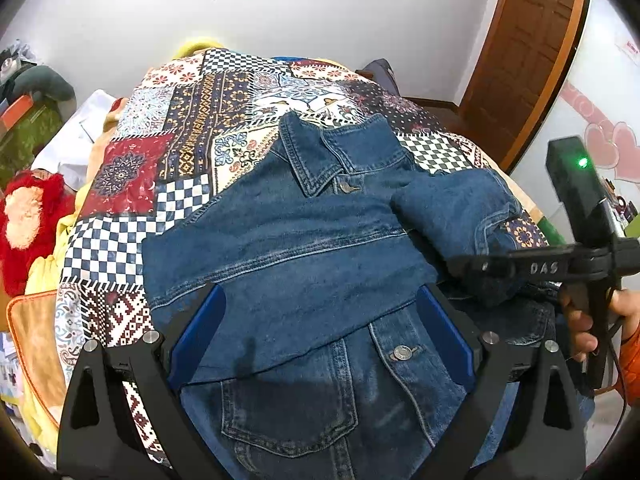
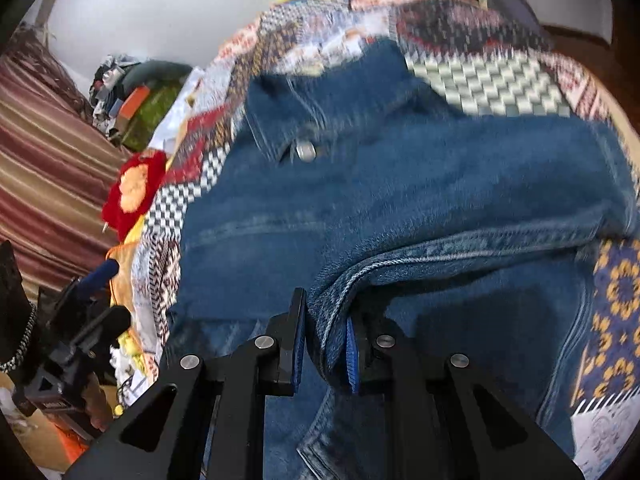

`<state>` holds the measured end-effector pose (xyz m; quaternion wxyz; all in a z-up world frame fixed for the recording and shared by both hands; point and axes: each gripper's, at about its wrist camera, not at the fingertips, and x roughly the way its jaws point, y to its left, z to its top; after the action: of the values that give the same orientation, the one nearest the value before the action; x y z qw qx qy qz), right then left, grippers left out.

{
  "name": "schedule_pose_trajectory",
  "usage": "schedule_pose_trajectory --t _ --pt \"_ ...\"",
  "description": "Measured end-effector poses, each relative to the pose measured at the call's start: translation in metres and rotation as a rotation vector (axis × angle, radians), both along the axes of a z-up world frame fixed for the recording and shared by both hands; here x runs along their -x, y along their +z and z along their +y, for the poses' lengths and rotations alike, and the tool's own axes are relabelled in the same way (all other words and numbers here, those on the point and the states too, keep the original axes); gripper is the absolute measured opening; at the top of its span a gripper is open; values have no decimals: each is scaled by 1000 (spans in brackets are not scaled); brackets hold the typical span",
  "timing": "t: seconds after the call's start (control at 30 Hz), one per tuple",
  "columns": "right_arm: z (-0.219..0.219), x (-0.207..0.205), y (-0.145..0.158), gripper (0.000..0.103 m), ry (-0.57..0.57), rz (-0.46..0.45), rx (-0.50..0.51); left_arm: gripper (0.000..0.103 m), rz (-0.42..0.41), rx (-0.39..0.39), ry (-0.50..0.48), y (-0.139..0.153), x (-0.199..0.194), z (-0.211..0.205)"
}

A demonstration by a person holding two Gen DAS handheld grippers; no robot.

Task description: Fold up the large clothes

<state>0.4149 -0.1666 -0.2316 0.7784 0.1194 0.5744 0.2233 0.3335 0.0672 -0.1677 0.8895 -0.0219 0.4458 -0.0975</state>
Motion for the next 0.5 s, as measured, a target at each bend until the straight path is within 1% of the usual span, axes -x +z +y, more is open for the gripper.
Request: schedule_pose_trajectory --t 0.13,0.2,0.3,0.4,0.5 --pt "-5 7 -19 15 34 77 18 97 3 -20 -25 0 -2 -14" --pt "-6 13 -21 15 60 93 26 97 2 -34 -39 2 -4 -22" --pt "-13 21 -14 15 83 101 25 97 -4 -54 -65 6 -11 -38" --pt "-27 29 1 15 91 78 10 97 -14 -66 -91 12 -20 -56" --pt "-49 36 24 15 71 -13 51 97 -20 -75 -128 18 -30 -78"
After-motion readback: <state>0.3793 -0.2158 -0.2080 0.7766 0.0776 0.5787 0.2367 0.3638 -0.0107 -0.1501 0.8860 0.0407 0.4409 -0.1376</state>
